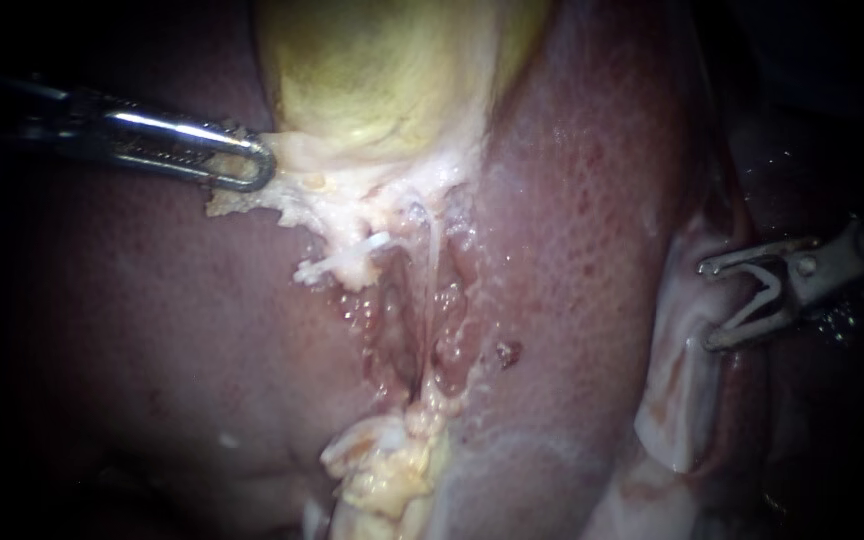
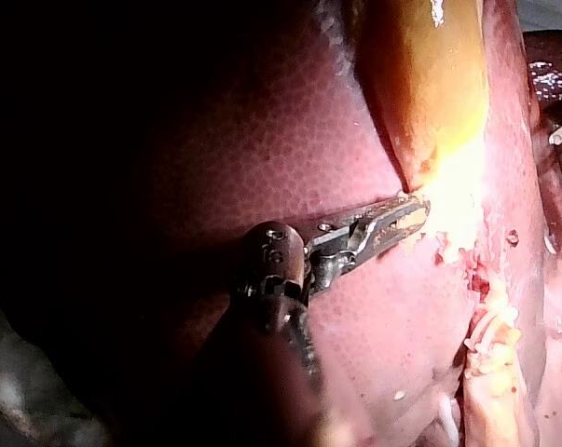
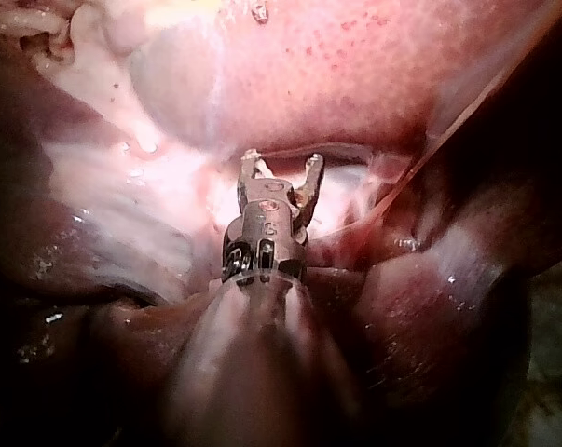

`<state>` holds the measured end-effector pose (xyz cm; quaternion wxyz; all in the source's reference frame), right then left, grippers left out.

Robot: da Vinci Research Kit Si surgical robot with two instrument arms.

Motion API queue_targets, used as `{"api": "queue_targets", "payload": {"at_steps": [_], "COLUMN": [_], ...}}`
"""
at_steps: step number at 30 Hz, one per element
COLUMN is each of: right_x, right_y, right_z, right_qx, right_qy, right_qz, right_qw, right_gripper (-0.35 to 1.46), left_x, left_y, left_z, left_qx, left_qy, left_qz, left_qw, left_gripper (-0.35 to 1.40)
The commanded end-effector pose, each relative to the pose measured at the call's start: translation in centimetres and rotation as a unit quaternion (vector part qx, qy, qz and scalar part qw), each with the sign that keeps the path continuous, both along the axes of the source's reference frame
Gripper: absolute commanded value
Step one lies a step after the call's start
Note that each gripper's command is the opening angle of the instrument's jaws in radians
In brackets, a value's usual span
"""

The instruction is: Clipping first clip right tube

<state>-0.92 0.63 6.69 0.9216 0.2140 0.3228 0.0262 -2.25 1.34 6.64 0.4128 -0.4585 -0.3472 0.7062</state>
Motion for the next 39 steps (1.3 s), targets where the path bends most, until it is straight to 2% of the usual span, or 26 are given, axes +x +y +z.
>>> {"api": "queue_targets", "payload": {"at_steps": [1,3,5,7,10,15,17,21,24,27,31,32,33,35,39], "right_x": [0.0,0.0,0.0,0.0,0.0,0.0,0.0,0.0,0.02,0.1,0.31,0.35,0.43,0.58,0.9], "right_y": [0.0,0.0,0.0,0.0,0.0,0.0,-0.01,-0.01,-0.04,-0.09,-0.17,-0.18,-0.21,-0.27,-0.4], "right_z": [0.0,0.0,0.0,0.0,0.0,0.0,0.0,-0.01,-0.05,-0.12,-0.26,-0.28,-0.33,-0.41,-0.54], "right_qx": [0.0,0.0,0.0,0.002,0.002,0.002,0.002,0.002,0.012,0.029,0.061,0.067,0.079,0.109,0.141], "right_qy": [0.0,0.0,0.0,-0.001,-0.001,-0.001,-0.001,-0.001,0.001,0.021,0.071,0.076,0.088,0.113,0.149], "right_qz": [0.0,0.0,0.0,0.002,0.002,0.002,0.002,0.002,-0.006,-0.002,0.021,0.023,0.028,0.025,0.04], "right_qw": [1.0,1.0,1.0,1.0,1.0,1.0,1.0,1.0,0.9999,0.9994,0.9954,0.9945,0.9926,0.9873,0.9779], "right_gripper": [0.44,0.44,0.44,0.44,0.44,0.44,0.44,0.44,0.44,0.44,0.44,0.44,0.44,0.44,0.44], "left_x": [0.01,0.05,0.14,0.25,0.42,0.61,0.63,0.62,0.62,0.62,0.62,0.61,0.61,0.61,0.61], "left_y": [0.01,0.04,0.11,0.2,0.36,0.57,0.6,0.57,0.56,0.56,0.55,0.55,0.55,0.55,0.54], "left_z": [-0.03,-0.1,-0.22,-0.35,-0.53,-0.74,-0.77,-0.76,-0.76,-0.75,-0.75,-0.75,-0.75,-0.75,-0.75], "left_qx": [0.0,0.002,0.006,0.01,0.001,-0.011,-0.013,-0.014,-0.014,-0.014,-0.014,-0.014,-0.014,-0.014,-0.015], "left_qy": [0.0,-0.001,-0.003,0.0,0.005,0.002,0.003,0.004,0.004,0.005,0.005,0.005,0.005,0.005,0.005], "left_qz": [0.0,0.001,0.002,-0.004,-0.01,-0.021,-0.023,-0.024,-0.024,-0.024,-0.024,-0.024,-0.024,-0.024,-0.024], "left_qw": [1.0,1.0,1.0,0.9999,0.9999,0.9997,0.9997,0.9996,0.9996,0.9996,0.9996,0.9996,0.9996,0.9996,0.9996], "left_gripper": [-0.35,-0.35,-0.35,-0.35,-0.35,-0.35,-0.35,-0.35,-0.35,-0.35,-0.35,-0.35,-0.35,-0.35,-0.35]}}
